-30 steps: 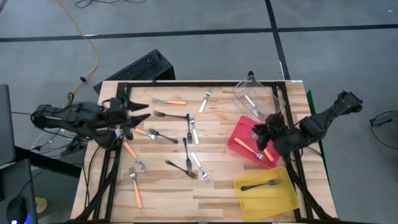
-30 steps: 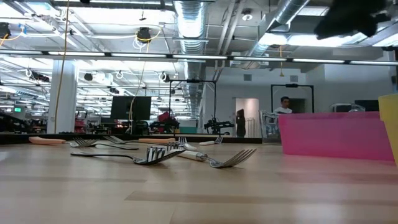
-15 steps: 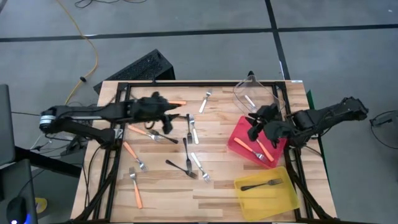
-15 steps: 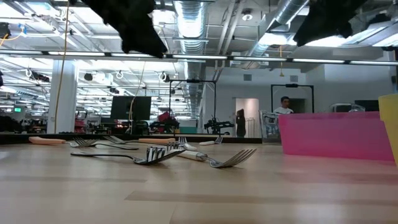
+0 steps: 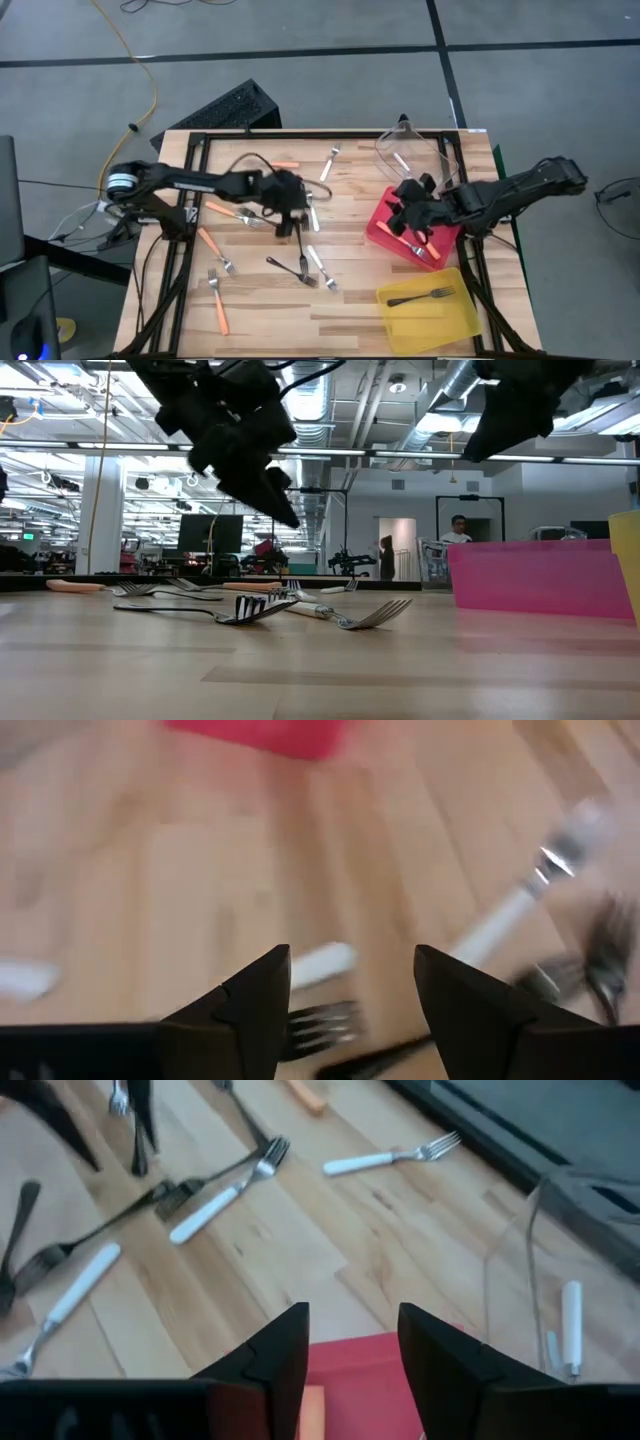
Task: Sort silverware by color (type)
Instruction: Put the white fork into the transparent bin
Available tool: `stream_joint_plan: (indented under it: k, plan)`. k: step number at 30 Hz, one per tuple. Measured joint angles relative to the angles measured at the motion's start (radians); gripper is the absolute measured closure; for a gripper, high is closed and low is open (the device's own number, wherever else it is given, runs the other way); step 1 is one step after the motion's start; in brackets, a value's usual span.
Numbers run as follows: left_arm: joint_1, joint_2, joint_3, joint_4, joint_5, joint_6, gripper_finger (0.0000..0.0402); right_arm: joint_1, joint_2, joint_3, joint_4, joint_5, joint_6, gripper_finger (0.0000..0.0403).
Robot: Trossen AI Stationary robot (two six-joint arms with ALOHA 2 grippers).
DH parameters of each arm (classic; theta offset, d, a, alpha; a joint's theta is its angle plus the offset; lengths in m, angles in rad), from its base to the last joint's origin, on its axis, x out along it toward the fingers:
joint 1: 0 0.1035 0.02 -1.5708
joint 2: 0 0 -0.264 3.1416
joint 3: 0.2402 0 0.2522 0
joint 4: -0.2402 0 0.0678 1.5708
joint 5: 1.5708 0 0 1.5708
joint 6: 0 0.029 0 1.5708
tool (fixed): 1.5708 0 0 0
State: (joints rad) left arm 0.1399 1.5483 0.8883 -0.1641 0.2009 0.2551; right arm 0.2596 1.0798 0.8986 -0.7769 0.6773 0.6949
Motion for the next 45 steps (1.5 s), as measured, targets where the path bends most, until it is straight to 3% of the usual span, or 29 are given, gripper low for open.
stream_joint_plan:
  k: [7,10,14,21,41,45]
  plan:
    - [-0.177,0.091,0.0,0.004,-0.087,0.274,0.0205,0.0,0.061,0.0,0.003,-0.026,0.004,0.0224]
    - [-0.214,0.111,0.006,0.017,-0.073,0.33,0.0206,0.0,0.074,0.0,0.008,-0.028,0.004,0.0224]
    - [-0.21,0.122,0.043,0.083,-0.023,0.353,0.0206,0.0,0.073,0.0,0.012,-0.028,0.004,0.0225]
    - [-0.182,0.19,0.16,0.013,0.118,0.388,0.0206,0.002,0.071,0.0,0.013,-0.031,0.005,0.0225]
    - [-0.196,0.385,0.188,0.0,0.107,0.437,0.0206,0.008,0.07,-0.001,-0.001,-0.071,0.014,0.0225]
    - [-0.195,0.401,0.193,-0.028,0.095,0.459,0.0221,0.008,0.07,-0.001,0.002,-0.073,0.014,0.0225]
